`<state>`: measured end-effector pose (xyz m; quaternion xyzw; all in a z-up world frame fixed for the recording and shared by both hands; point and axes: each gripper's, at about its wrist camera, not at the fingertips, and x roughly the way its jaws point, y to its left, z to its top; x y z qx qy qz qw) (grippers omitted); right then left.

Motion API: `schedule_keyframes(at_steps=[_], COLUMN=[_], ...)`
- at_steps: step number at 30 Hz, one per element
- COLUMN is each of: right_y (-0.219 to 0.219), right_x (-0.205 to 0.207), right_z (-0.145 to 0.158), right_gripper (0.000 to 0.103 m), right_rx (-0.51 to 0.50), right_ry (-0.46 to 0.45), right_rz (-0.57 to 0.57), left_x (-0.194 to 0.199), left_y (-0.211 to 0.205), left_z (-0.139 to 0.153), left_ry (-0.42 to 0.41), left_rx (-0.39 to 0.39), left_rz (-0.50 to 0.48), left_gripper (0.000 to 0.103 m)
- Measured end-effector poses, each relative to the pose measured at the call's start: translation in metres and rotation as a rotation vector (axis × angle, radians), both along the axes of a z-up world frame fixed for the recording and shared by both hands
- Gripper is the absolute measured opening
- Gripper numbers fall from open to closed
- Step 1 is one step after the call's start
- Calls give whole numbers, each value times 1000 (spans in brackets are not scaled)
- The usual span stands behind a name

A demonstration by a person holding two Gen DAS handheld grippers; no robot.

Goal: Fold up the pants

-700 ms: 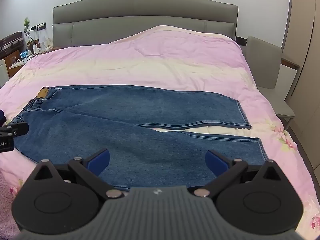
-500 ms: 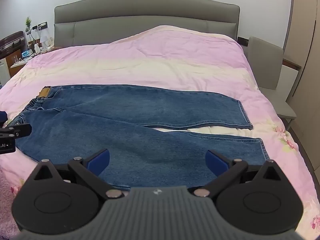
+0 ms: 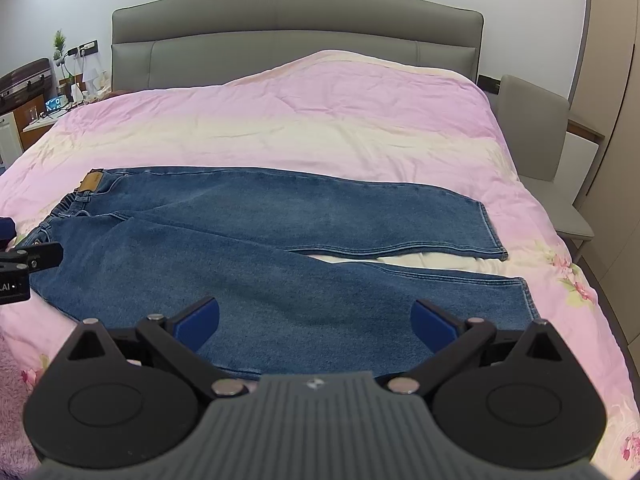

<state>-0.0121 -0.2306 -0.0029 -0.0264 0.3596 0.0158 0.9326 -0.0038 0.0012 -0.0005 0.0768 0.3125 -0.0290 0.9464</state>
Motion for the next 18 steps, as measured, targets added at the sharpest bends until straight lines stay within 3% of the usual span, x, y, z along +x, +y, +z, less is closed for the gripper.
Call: schedule_keyframes(at_steps=[18], right_y=[2], right_x=[-1], right_z=[-1], right_gripper=[98], right_rx=[-6], right_ry=[0], right_rz=[7], left_x=[-3], left_y=[1], left_z=[2], left_ry=[-12], left_rx=[5], left_rz=[-8], left_gripper=[94])
